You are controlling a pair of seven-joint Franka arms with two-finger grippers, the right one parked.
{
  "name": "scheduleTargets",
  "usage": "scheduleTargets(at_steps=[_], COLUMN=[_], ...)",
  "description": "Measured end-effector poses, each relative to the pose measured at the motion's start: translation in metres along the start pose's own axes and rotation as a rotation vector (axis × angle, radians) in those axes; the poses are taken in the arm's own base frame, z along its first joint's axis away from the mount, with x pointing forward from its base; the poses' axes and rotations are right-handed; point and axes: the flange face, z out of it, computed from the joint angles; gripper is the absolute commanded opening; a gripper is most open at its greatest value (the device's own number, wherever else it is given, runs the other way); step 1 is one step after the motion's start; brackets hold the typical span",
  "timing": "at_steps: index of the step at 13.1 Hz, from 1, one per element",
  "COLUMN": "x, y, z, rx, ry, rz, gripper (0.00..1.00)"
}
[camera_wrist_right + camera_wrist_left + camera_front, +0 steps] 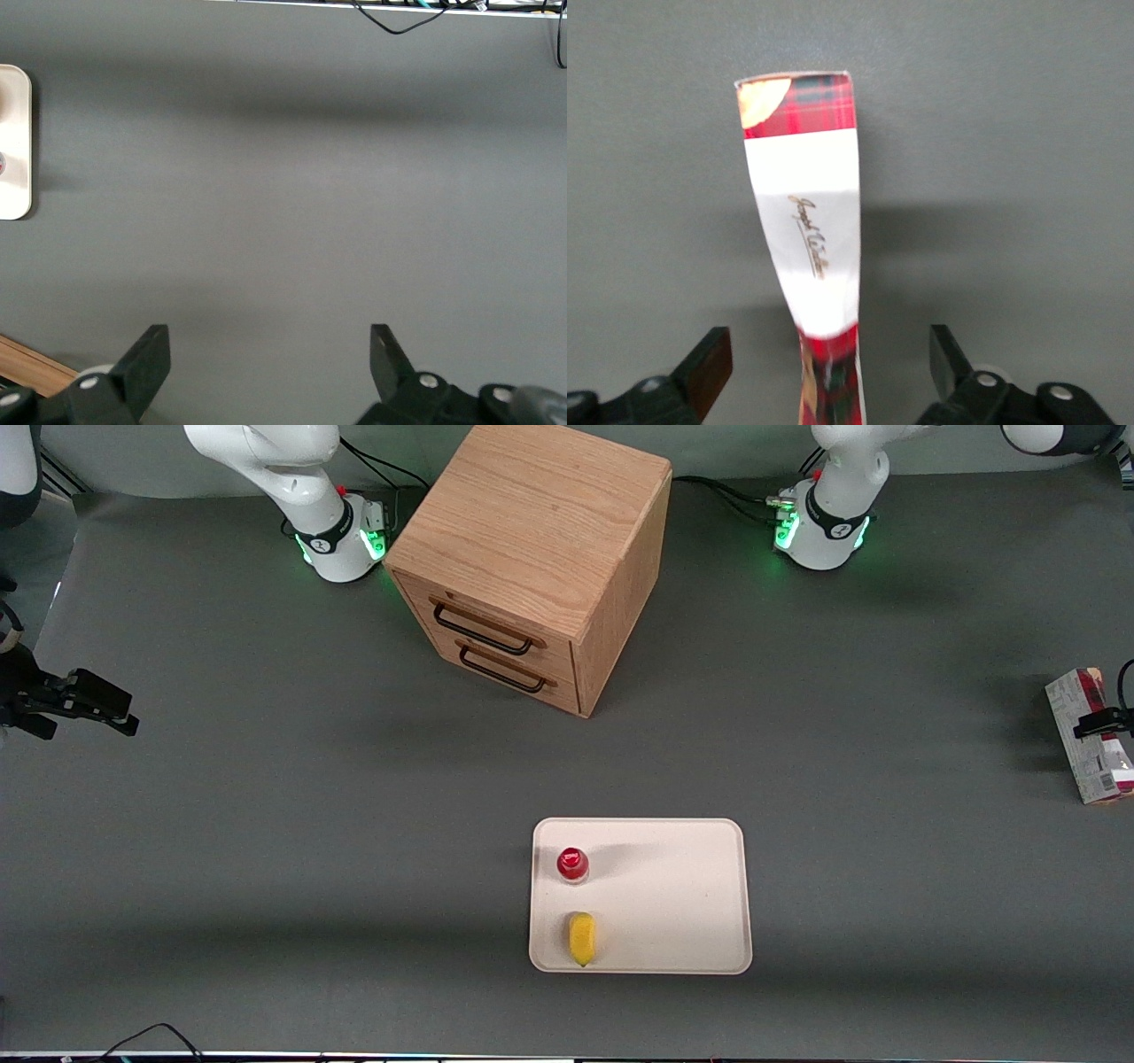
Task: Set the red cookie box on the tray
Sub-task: 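Carry the held cookie box with the left gripper toward the white tray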
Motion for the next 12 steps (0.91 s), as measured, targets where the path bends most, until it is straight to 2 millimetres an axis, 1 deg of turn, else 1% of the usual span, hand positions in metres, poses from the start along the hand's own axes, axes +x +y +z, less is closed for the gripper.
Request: scheduleTargets(at_steps=[1, 2, 3, 9, 11, 12], x=[0.0, -0.001, 0.0, 0.004, 0.013, 0.021], y=[0.0, 0.001, 0.002, 0.004, 0.012, 0.019], z=[0.009, 0.013, 0.014, 0.01, 0.002, -0.009], rx=[-0.004, -0.008, -0.01, -0.008, -0.019, -0.034], ry=[-0.002, -0.003, -0.003, 0.004, 0.006, 0.006], rz=[-0.004, -0.007, -0.006, 0.004, 0.02, 0.03], gripper=[0.23, 0.01, 0.0, 0.0, 0.0, 0.0])
